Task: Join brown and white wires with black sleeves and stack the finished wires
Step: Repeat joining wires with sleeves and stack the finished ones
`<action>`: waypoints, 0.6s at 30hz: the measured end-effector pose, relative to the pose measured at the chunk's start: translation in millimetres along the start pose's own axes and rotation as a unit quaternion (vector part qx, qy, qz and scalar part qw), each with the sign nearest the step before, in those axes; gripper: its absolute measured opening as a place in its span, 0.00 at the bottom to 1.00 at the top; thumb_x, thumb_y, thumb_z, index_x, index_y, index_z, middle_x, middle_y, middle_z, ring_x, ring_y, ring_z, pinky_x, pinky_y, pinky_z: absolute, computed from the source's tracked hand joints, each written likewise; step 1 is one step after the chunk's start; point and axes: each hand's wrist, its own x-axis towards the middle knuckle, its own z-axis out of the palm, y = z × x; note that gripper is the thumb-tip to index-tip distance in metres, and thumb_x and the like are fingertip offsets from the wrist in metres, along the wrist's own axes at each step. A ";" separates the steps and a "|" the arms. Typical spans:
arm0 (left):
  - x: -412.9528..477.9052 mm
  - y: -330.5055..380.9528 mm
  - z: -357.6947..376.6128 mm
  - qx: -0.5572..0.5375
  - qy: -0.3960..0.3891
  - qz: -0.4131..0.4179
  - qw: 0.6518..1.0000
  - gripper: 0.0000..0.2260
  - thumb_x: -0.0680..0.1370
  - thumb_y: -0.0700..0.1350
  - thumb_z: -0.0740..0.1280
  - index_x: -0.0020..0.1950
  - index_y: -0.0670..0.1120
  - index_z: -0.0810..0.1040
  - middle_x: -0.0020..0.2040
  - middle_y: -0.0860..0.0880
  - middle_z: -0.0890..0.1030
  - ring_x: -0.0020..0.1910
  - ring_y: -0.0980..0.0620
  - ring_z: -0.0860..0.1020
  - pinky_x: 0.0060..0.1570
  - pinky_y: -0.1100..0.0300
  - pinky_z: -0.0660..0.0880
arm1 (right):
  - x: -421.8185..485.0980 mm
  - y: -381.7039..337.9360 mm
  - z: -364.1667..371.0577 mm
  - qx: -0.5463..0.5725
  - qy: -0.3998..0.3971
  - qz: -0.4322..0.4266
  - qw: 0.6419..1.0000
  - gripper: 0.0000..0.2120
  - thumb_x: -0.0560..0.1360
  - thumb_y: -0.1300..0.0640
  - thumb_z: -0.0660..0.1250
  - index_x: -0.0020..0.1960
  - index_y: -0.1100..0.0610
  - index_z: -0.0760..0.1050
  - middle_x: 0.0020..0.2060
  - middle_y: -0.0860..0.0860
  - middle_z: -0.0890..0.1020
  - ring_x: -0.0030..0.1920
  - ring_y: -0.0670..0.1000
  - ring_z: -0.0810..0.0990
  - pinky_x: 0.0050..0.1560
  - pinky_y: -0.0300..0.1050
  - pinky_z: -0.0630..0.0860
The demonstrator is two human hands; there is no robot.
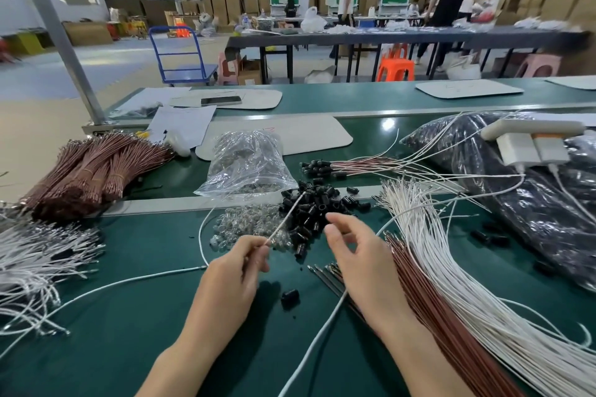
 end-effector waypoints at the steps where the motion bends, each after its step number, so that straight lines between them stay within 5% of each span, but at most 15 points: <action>1: 0.6 -2.1 -0.3 -0.010 0.010 -0.008 1.000 0.06 0.81 0.57 0.59 0.52 0.61 0.74 0.42 0.59 0.82 0.33 0.53 0.79 0.38 0.49 0.79 | 5.5 2.6 -1.4 -0.070 0.024 -0.011 0.997 0.12 0.81 0.46 0.63 0.64 0.43 0.76 0.51 0.39 0.80 0.52 0.40 0.78 0.52 0.36 0.77; 6: 1.0 -5.4 1.1 -0.014 0.008 -0.025 1.000 0.05 0.82 0.58 0.59 0.52 0.62 0.74 0.42 0.59 0.82 0.33 0.54 0.79 0.37 0.50 0.79 | 21.8 12.3 8.3 -0.320 0.001 -0.006 0.947 0.18 0.82 0.42 0.59 0.69 0.47 0.73 0.58 0.47 0.76 0.57 0.49 0.74 0.59 0.45 0.70; 12: 0.2 -3.7 1.3 -0.018 -0.001 -0.027 0.999 0.07 0.81 0.59 0.58 0.53 0.63 0.74 0.42 0.59 0.82 0.34 0.58 0.78 0.36 0.57 0.75 | 19.4 14.0 10.8 -0.382 0.001 -0.017 0.924 0.14 0.83 0.42 0.57 0.65 0.45 0.72 0.55 0.47 0.76 0.55 0.50 0.74 0.57 0.46 0.69; 15: -1.0 -0.8 0.7 -0.006 -0.008 -0.016 1.000 0.08 0.80 0.61 0.57 0.53 0.64 0.74 0.42 0.60 0.81 0.34 0.60 0.78 0.33 0.64 0.71 | 15.4 13.1 8.5 -0.357 0.002 -0.033 0.934 0.09 0.82 0.45 0.61 0.60 0.46 0.71 0.50 0.44 0.79 0.53 0.48 0.75 0.55 0.45 0.69; 18: -2.3 3.0 -0.5 0.010 -0.015 -0.007 1.000 0.08 0.80 0.61 0.57 0.54 0.64 0.74 0.41 0.61 0.81 0.34 0.61 0.78 0.33 0.68 0.70 | 13.9 10.3 1.4 -0.154 0.025 -0.010 0.988 0.02 0.80 0.51 0.67 0.52 0.46 0.74 0.44 0.40 0.80 0.48 0.41 0.78 0.49 0.34 0.73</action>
